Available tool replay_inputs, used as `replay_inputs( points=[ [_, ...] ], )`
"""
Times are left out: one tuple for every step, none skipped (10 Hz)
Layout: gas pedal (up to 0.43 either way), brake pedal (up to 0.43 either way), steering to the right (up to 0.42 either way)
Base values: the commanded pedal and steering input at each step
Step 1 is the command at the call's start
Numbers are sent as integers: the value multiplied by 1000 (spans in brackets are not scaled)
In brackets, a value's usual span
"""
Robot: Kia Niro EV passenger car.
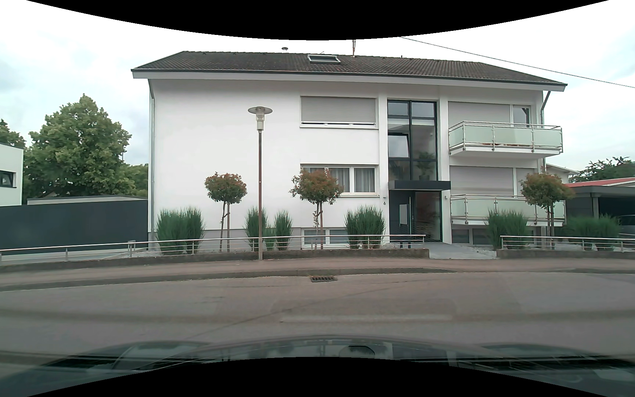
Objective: Follow the waypoints while adhering to traffic rules and regulations
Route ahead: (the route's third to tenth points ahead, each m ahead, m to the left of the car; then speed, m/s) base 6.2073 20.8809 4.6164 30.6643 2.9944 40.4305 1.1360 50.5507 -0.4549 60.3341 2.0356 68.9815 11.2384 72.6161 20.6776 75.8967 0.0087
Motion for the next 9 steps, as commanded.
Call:
replay_inputs(
  points=[
    [0,250,-665],
    [0,250,-665],
    [0,250,-665],
    [0,250,-665],
    [0,250,-665],
    [0,250,-665],
    [0,250,-665],
    [0,250,-665],
    [0,250,-665]
  ],
)
